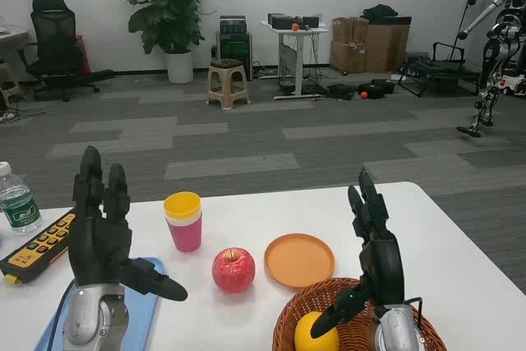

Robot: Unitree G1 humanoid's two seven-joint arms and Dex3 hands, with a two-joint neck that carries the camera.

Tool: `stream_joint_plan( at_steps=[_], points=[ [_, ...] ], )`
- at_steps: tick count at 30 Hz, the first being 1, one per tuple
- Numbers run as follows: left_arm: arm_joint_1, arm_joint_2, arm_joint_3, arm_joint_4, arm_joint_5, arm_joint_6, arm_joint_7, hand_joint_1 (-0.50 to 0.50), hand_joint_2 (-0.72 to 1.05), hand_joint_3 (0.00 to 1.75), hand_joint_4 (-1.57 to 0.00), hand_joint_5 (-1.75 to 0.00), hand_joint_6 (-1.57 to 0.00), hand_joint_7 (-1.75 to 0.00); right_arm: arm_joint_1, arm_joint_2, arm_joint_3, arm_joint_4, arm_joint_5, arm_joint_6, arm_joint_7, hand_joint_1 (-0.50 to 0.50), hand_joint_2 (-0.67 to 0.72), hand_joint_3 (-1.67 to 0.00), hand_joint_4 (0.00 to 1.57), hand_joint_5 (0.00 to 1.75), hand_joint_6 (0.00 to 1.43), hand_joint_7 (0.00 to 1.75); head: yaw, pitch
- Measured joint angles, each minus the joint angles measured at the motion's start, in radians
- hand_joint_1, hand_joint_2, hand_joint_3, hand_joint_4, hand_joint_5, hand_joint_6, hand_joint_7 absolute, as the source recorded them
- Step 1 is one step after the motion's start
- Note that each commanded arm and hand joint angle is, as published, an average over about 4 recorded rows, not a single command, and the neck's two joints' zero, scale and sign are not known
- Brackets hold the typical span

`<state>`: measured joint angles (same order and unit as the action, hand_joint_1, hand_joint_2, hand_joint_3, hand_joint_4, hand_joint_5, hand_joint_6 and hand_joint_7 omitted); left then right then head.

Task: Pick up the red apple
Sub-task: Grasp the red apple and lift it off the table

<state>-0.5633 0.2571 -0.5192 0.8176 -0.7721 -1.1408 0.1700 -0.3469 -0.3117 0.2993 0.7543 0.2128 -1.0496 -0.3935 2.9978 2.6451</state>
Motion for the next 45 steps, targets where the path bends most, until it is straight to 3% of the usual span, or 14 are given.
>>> stream_joint_plan(
  at_steps=[4,6,23,27,29,30,33,34,45],
  points=[
    [0.074,0.028,0.028,-0.102,-0.051,-0.007,0.047,-0.50,-0.72,0.09,-1.29,-0.21,0.00,0.00,0.005,0.050,-0.041,-0.157,-0.025,0.066,0.113,-0.46,0.53,0.00,0.00,0.00,0.00,0.00,-0.033,0.000],
    [0.097,0.037,0.036,-0.118,-0.066,-0.009,0.060,-0.50,-0.72,0.09,-1.31,-0.21,0.00,0.00,0.000,0.064,-0.045,-0.198,-0.036,0.075,0.140,-0.46,0.53,0.00,0.00,0.00,0.00,0.02,-0.033,0.001],
    [0.105,0.050,0.039,-0.120,-0.071,-0.011,0.065,-0.50,-0.72,0.09,-1.31,-0.18,0.00,0.00,-0.001,0.065,-0.049,-0.201,-0.037,0.082,0.145,-0.46,0.53,0.00,0.00,0.00,0.00,0.00,-0.034,-0.008],
    [0.105,0.050,0.039,-0.120,-0.071,-0.011,0.066,-0.50,-0.72,0.09,-1.23,-0.21,0.00,0.00,-0.001,0.065,-0.048,-0.201,-0.037,0.082,0.145,-0.46,0.53,0.00,0.00,0.00,0.00,0.00,-0.033,-0.008],
    [0.105,0.050,0.039,-0.120,-0.071,-0.011,0.066,-0.50,-0.72,0.09,-1.12,-0.15,0.00,0.00,-0.001,0.063,-0.048,-0.201,-0.037,0.082,0.145,-0.46,0.50,0.00,0.00,0.00,0.00,0.00,-0.033,-0.008],
    [0.105,0.050,0.039,-0.120,-0.071,-0.011,0.066,-0.50,-0.72,0.09,-0.97,-0.10,0.00,0.00,-0.001,0.061,-0.048,-0.201,-0.037,0.082,0.145,-0.46,0.49,0.00,0.00,0.00,0.00,0.00,-0.033,-0.009],
    [0.105,0.050,0.038,-0.121,-0.070,-0.010,0.066,-0.50,-0.72,0.09,-0.15,0.00,0.00,0.00,-0.001,0.059,-0.046,-0.201,-0.037,0.082,0.145,-0.46,0.47,0.00,0.00,0.00,0.00,0.00,-0.031,-0.013],
    [0.105,0.050,0.038,-0.121,-0.069,-0.010,0.066,-0.50,-0.72,0.09,0.00,0.00,0.00,0.00,-0.001,0.058,-0.045,-0.201,-0.038,0.082,0.145,-0.46,0.47,0.00,0.00,0.00,0.00,0.00,-0.031,-0.014],
    [0.105,0.050,0.032,-0.120,-0.062,-0.005,0.103,-0.50,-0.72,0.09,0.00,0.00,0.00,0.00,-0.027,0.048,-0.028,-0.206,-0.058,0.104,0.149,-0.46,0.36,0.00,0.00,0.00,0.00,0.00,-0.036,-0.026]
  ],
)
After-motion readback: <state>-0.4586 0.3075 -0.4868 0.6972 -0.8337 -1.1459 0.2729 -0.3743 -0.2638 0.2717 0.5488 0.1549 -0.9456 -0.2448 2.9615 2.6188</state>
